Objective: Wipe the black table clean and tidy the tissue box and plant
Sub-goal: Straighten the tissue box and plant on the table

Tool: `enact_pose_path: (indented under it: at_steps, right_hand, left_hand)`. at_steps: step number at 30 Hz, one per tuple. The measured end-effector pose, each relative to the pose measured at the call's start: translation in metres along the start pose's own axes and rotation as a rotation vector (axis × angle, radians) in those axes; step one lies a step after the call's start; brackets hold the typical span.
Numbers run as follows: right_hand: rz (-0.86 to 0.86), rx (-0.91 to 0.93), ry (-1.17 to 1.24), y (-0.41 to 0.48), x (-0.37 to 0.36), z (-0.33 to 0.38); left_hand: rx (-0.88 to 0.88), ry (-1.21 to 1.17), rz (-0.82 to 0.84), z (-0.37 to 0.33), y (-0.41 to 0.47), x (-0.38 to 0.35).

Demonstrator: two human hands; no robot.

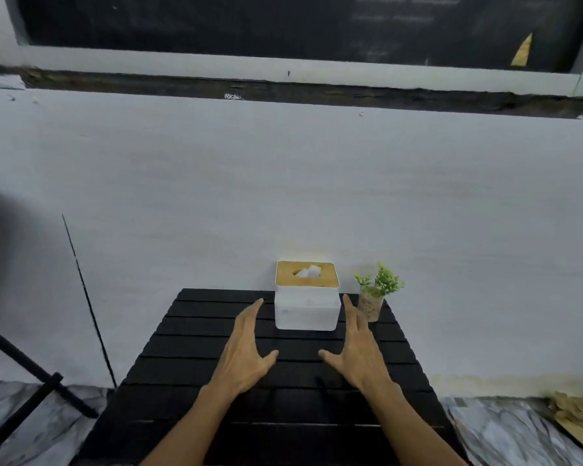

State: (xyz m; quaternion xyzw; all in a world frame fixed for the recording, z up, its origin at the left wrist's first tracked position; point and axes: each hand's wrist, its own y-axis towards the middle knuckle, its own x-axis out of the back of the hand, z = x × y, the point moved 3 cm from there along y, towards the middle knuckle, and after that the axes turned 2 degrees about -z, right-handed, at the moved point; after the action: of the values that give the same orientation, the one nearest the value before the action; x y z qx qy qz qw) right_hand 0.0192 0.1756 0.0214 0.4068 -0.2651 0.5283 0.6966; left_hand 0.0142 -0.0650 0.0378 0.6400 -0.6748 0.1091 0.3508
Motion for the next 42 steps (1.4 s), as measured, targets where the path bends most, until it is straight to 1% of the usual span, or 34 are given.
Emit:
enact_pose_path:
  at_steps: [8, 15, 22, 28, 33, 37, 42]
  right_hand:
    - [-0.005, 0.050, -0.019, 0.071, -0.032, -0.009]
    - [0.022, 0.016, 0.100, 0.089, -0.040, -0.008]
    - [-0.051, 0.045, 0.134, 0.081, -0.043, 0.001]
    - [-0.169, 0.142, 0.160, 0.061, -0.040, 0.021]
    - [-0.278, 0.205, 0.213, 0.049, -0.033, 0.054]
    - [-0.335, 0.276, 0.250, 0.045, -0.031, 0.080]
    - [-0.338, 0.328, 0.274, 0.047, -0.043, 0.109]
  left_hand:
    - [-0.080, -0.016, 0.052, 0.009, 0.082, -0.033]
    - [-0.027, 0.007, 0.101, 0.019, 0.112, -0.048]
    - [-0.034, -0.004, 0.003, 0.015, 0.101, -0.048]
    - [-0.146, -0.111, -0.134, 0.012, 0.077, -0.018]
    - [-0.227, -0.125, -0.254, 0.011, 0.064, 0.015]
    - [-0.247, -0.150, -0.299, 0.016, 0.055, 0.042]
    - [-0.244, -0.121, -0.324, 0.029, 0.052, 0.070]
